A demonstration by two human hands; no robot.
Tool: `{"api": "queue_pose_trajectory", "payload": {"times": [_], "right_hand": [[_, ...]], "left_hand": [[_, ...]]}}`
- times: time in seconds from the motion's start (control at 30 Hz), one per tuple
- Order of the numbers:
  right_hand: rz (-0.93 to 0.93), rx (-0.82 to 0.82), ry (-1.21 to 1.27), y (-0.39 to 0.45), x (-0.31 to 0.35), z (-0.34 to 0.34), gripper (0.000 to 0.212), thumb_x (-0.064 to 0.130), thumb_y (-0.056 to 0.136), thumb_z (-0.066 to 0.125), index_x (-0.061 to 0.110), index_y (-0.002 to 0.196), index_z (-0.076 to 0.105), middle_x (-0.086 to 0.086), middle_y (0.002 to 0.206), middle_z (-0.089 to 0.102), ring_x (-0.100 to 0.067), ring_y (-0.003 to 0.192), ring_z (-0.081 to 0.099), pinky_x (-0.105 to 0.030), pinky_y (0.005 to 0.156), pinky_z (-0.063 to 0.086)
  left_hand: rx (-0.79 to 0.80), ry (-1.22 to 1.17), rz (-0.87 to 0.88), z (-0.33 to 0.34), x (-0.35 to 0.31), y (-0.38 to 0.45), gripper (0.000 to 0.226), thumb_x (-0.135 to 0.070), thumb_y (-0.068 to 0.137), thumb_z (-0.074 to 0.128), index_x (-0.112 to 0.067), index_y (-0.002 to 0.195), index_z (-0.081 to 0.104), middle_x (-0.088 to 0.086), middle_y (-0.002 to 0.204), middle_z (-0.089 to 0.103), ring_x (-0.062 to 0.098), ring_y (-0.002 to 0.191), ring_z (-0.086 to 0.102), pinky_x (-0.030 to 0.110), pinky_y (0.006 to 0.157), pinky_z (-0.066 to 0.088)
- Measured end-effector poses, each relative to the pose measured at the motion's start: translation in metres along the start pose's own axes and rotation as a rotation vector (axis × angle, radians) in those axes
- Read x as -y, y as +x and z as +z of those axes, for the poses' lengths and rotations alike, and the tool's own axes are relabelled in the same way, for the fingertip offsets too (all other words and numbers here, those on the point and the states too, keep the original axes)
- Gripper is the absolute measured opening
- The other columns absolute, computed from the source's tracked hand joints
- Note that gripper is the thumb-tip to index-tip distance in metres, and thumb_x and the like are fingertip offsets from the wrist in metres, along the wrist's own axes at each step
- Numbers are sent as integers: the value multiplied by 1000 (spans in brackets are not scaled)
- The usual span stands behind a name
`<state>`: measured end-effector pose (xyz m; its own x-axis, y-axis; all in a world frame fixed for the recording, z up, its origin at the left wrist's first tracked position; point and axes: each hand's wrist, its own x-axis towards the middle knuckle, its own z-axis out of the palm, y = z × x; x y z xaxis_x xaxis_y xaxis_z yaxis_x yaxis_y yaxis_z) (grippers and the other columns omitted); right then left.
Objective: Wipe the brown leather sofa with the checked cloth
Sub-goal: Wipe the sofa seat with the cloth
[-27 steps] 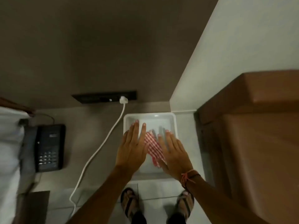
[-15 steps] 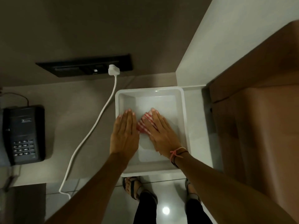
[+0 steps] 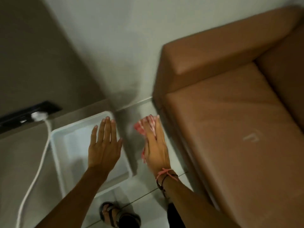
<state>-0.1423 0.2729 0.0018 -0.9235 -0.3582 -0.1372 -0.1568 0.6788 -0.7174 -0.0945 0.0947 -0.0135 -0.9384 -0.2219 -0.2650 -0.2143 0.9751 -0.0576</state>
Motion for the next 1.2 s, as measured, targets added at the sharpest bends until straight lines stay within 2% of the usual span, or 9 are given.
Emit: {"api": "queue_pose_trajectory", "payload": {"times": [0.1,0.2,0.33,0.43,0.53,0.83,0.97,1.1,1.2], "right_hand": [[169,-255,-105,-21,-80,-75,82,-5,95,47,34,165,26,14,173,-17,-27,160,22,-54,122,46],[388,-424,-114,-40,-156,-140,102,-28,82,51,30,164,31,6,172,-18,-33,161,18,-52,123,44],[572,-513,-261,-63,-255,-218,92,-22,85,63,18,163,35,-18,175,13,-35,163,13,-22,129,2],[708,-598,-328,-73,-315,-248,66,1,102,54,21,163,35,-18,176,6,-38,163,7,-46,130,21],[678,-388,-511,-82,-368,-257,54,28,112,37,16,165,30,-19,175,10,-36,163,8,-54,135,17],[292,-416,-538,18,-375,-231,54,20,106,51,7,158,44,-24,166,35,-42,157,28,-57,130,30],[21,-166,-580,-58,-351,-193,57,15,100,56,9,156,47,-18,165,40,-38,158,27,-53,129,32],[239,-233,-564,-84,-396,-242,53,15,97,45,5,149,56,-23,157,51,-42,151,39,-59,118,45],[348,-375,-594,-4,-410,-271,54,13,104,46,5,157,45,-23,166,37,-41,157,29,-56,129,30]], "left_hand": [[-104,-44,178,-21,-105,30,74,-44,105,20,8,156,36,30,162,36,43,151,38,57,126,33],[-118,-50,341,-26,-206,52,73,-45,107,19,5,160,25,27,168,25,38,157,28,53,130,22],[-142,-19,545,-26,-324,72,72,-45,108,28,3,162,21,24,170,23,35,159,24,51,132,22],[-184,44,647,-14,-387,97,66,-38,110,28,3,161,25,23,168,29,35,157,30,52,128,31],[-131,86,664,7,-405,136,69,-41,108,24,0,163,23,21,170,25,34,158,27,54,129,27],[-225,32,702,52,-389,175,64,-41,110,21,-10,165,21,16,173,22,33,159,24,54,130,20],[-196,43,685,49,-389,176,65,-42,109,16,-10,166,19,15,173,20,32,159,24,54,129,21],[-184,51,677,51,-389,178,67,-41,107,19,-11,166,17,14,174,17,31,160,21,53,130,20],[-212,55,682,55,-388,181,67,-40,106,19,-11,166,14,14,174,17,31,160,20,53,130,21]]}}
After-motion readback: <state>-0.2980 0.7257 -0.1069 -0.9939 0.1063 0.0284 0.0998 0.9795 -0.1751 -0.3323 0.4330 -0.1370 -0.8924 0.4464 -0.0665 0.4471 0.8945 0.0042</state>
